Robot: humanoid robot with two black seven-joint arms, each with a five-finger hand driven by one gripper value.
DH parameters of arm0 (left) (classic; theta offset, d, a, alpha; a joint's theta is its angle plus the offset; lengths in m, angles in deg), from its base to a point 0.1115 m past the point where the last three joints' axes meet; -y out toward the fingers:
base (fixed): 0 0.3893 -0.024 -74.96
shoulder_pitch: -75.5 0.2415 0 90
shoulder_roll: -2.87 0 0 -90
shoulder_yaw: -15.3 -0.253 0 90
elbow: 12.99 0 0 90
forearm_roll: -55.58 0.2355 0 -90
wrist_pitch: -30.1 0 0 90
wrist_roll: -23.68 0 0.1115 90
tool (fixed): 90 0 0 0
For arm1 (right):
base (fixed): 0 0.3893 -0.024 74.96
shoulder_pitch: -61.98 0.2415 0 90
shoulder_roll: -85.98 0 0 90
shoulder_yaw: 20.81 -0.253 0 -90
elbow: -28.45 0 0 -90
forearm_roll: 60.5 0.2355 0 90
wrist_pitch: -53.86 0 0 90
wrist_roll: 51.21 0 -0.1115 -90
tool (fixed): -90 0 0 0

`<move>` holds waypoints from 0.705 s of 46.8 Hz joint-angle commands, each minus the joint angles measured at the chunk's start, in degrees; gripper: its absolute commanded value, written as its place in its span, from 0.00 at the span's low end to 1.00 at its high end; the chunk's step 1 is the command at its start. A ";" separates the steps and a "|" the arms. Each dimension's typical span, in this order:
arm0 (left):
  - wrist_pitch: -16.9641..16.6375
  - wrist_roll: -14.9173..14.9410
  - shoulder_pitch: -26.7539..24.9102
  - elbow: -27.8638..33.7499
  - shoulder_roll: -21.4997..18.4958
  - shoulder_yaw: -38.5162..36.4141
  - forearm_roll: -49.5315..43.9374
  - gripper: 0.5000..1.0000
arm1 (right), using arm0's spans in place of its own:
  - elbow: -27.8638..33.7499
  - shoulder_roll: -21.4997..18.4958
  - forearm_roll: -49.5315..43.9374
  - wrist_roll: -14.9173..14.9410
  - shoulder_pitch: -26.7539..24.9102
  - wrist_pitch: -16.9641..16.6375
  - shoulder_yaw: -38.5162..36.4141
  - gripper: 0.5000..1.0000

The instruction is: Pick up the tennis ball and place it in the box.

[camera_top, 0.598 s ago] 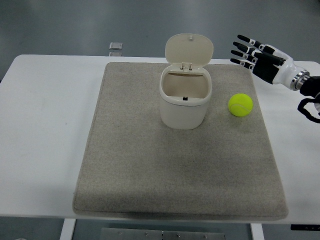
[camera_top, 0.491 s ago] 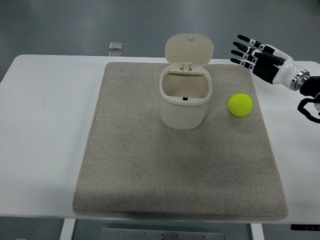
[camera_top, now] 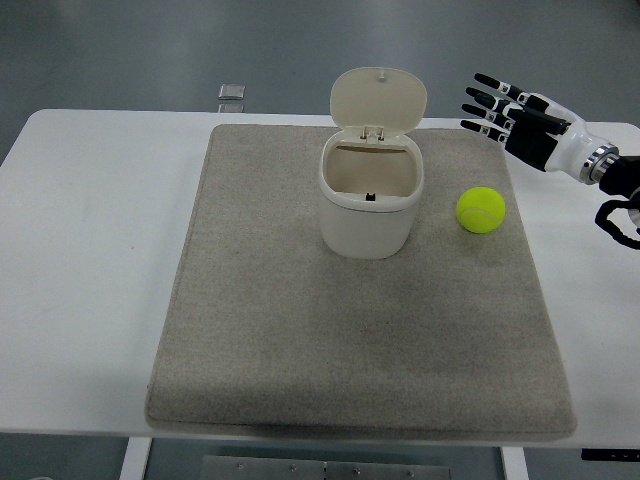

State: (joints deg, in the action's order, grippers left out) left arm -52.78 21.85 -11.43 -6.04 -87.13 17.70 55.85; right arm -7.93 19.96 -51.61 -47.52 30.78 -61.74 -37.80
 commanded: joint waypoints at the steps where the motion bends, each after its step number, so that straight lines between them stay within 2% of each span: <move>1: 0.00 -0.01 0.01 -0.01 0.00 -0.03 0.00 0.99 | 0.00 0.10 -0.27 0.00 0.08 0.03 0.03 0.84; 9: 0.00 -0.01 0.01 -0.01 0.00 -0.03 0.00 0.99 | 0.44 0.19 -0.36 0.09 0.34 -0.06 0.03 0.84; 18: 0.00 -0.01 0.01 -0.01 0.00 -0.03 0.00 0.99 | 0.70 0.01 -1.15 2.55 0.17 -0.24 0.38 0.84; 33: 0.00 -0.01 0.01 -0.01 0.00 -0.03 0.00 0.99 | 1.23 0.72 -5.10 2.46 0.17 -0.50 0.64 0.84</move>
State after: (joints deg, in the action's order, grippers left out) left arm -52.78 21.84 -11.43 -6.05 -87.13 17.68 55.85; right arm -6.69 20.45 -55.68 -44.97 30.87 -62.15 -37.21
